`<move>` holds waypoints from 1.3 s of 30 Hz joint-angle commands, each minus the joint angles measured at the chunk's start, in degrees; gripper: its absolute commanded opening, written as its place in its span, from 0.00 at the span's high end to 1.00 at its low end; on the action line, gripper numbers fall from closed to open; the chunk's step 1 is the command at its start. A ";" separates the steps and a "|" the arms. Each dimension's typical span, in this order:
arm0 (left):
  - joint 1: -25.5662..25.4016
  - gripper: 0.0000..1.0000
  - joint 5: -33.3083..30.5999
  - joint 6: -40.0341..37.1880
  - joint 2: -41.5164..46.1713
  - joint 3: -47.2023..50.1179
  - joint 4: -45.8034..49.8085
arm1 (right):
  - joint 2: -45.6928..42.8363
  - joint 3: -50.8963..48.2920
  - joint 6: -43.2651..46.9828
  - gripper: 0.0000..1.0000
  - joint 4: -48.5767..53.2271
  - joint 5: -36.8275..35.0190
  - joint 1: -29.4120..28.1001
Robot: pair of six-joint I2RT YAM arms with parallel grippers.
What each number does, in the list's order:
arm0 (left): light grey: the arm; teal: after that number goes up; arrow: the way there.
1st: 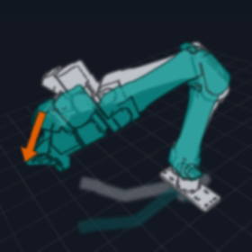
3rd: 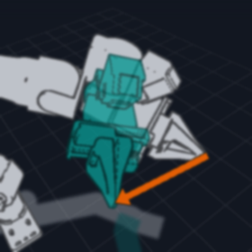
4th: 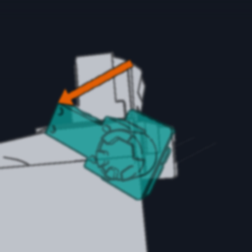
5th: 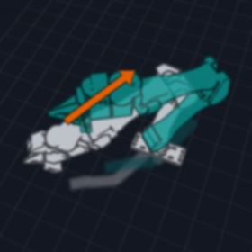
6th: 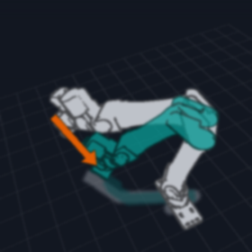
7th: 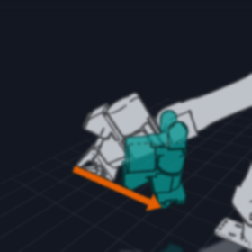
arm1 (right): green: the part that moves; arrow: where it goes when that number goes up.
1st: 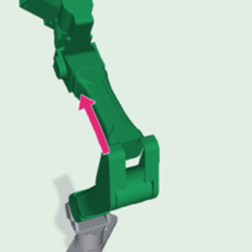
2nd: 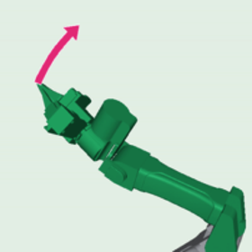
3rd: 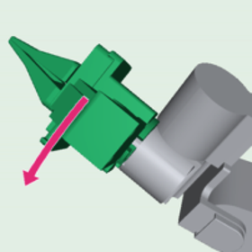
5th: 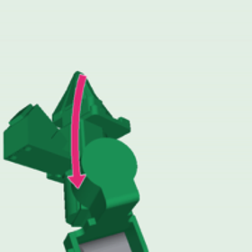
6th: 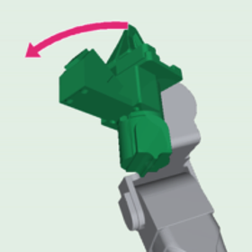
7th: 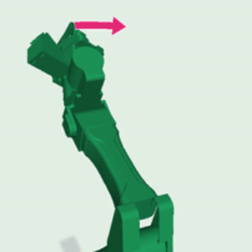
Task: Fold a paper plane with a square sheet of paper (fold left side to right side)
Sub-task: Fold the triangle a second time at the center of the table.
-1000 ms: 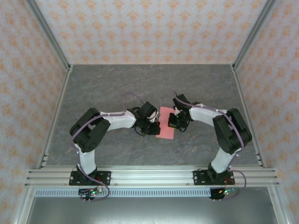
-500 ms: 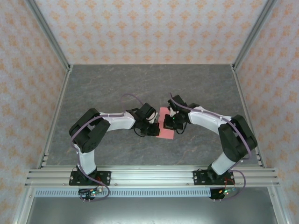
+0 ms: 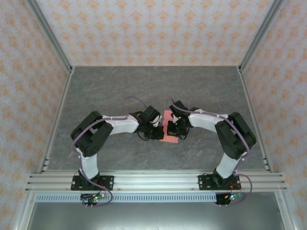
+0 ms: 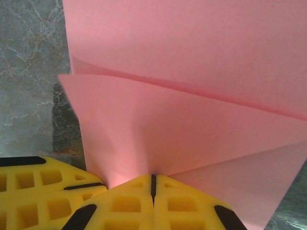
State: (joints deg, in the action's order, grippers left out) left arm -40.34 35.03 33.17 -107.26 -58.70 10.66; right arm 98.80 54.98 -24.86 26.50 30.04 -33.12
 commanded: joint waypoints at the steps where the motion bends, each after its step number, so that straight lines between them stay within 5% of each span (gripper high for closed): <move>1: -0.16 0.98 -4.97 0.02 -1.81 2.71 4.32 | 0.66 1.40 -0.59 0.95 -1.28 0.63 -0.67; 25: -0.08 0.98 -6.70 -0.47 -1.81 2.63 6.00 | 2.08 3.43 1.83 0.95 2.66 -3.79 -0.76; 39: -0.06 0.98 -7.25 -0.17 -1.80 3.50 6.11 | 2.63 2.67 6.04 0.95 6.19 -6.78 4.97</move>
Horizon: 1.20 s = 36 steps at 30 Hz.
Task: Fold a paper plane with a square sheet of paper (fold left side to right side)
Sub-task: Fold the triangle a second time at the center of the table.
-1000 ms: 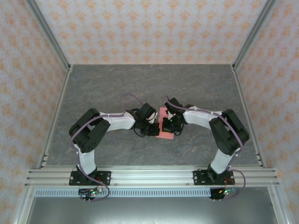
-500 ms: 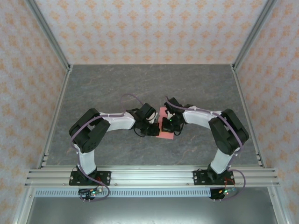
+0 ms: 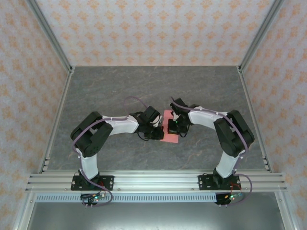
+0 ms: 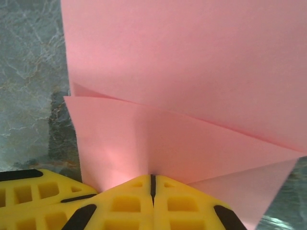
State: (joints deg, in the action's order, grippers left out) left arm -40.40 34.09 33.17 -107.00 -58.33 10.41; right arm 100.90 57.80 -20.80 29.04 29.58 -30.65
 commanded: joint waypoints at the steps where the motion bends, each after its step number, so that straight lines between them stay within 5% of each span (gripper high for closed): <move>1: 0.04 0.98 -6.31 -0.21 -2.02 3.21 6.33 | 0.48 -0.15 2.33 0.95 3.82 -6.45 3.09; 19: 0.00 0.98 -5.65 0.15 -1.64 3.65 5.42 | 1.18 2.45 7.59 0.95 7.29 -8.33 11.58; 25: 0.11 0.90 -4.73 0.32 3.58 2.50 4.94 | -4.34 2.50 7.58 0.93 6.86 -10.11 11.93; 32: 2.28 0.66 -5.66 -0.49 9.92 0.79 5.75 | -15.30 -5.48 3.70 0.74 -2.33 -3.36 11.86; 36: 4.18 0.61 -4.33 -0.76 8.91 -0.10 4.07 | -19.52 -10.16 -0.05 0.61 -8.20 1.63 11.87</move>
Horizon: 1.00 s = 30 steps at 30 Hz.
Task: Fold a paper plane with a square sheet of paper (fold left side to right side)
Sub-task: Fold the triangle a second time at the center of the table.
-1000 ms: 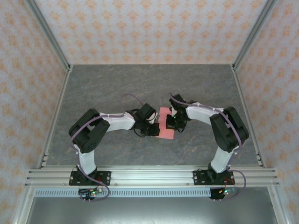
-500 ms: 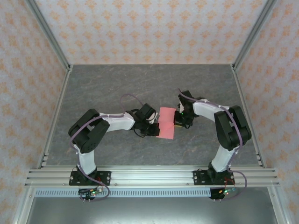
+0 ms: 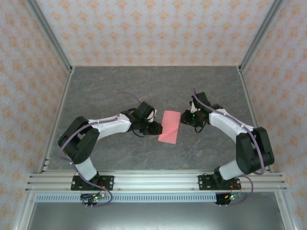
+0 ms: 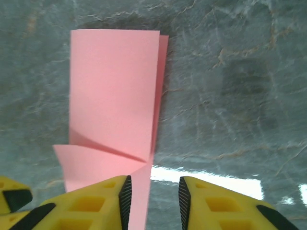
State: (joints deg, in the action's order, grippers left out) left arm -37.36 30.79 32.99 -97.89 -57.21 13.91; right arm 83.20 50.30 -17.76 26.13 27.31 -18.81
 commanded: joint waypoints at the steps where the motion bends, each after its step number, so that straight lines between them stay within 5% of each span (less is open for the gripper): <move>1: 1.51 0.60 -0.31 -0.72 -1.03 -1.74 -0.19 | -2.63 -3.90 -4.02 0.59 -6.47 4.80 0.11; 10: 1.94 0.59 5.55 -4.22 -8.24 -8.15 -2.81 | -5.74 -8.80 -6.15 0.52 -9.47 7.58 0.01; 30: 2.03 0.60 4.67 -6.67 -14.17 -13.16 1.05 | -6.95 -10.23 -6.32 0.52 -10.08 8.58 0.00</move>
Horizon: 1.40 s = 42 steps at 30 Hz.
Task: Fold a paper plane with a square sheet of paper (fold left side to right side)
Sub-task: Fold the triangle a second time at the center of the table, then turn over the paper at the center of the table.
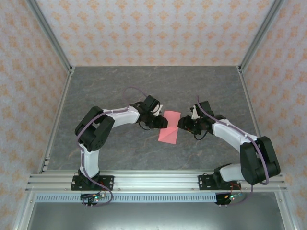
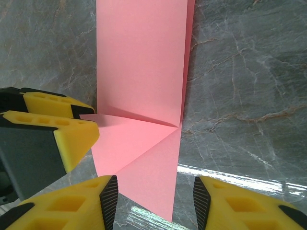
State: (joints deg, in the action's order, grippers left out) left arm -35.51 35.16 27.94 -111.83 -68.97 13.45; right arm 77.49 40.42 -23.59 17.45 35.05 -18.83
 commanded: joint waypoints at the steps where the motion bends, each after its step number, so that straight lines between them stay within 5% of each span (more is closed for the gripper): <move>1: 0.17 0.62 0.55 -1.54 -0.23 -1.39 1.28 | -1.20 -0.43 -0.53 0.52 -1.50 0.96 0.07; 13: 0.39 0.90 -1.40 -2.28 2.05 -0.65 1.76 | 1.17 0.46 -1.71 0.52 -3.50 2.57 -0.83; 42: 1.40 0.90 -3.08 -1.40 6.61 2.96 1.06 | 11.53 4.49 -9.34 0.50 -15.17 7.00 -4.87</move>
State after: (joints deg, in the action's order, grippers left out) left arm -34.44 33.61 26.89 -106.96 -66.89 14.06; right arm 89.36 43.20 -32.27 3.97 41.45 -23.31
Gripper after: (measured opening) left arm 0.101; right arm 0.501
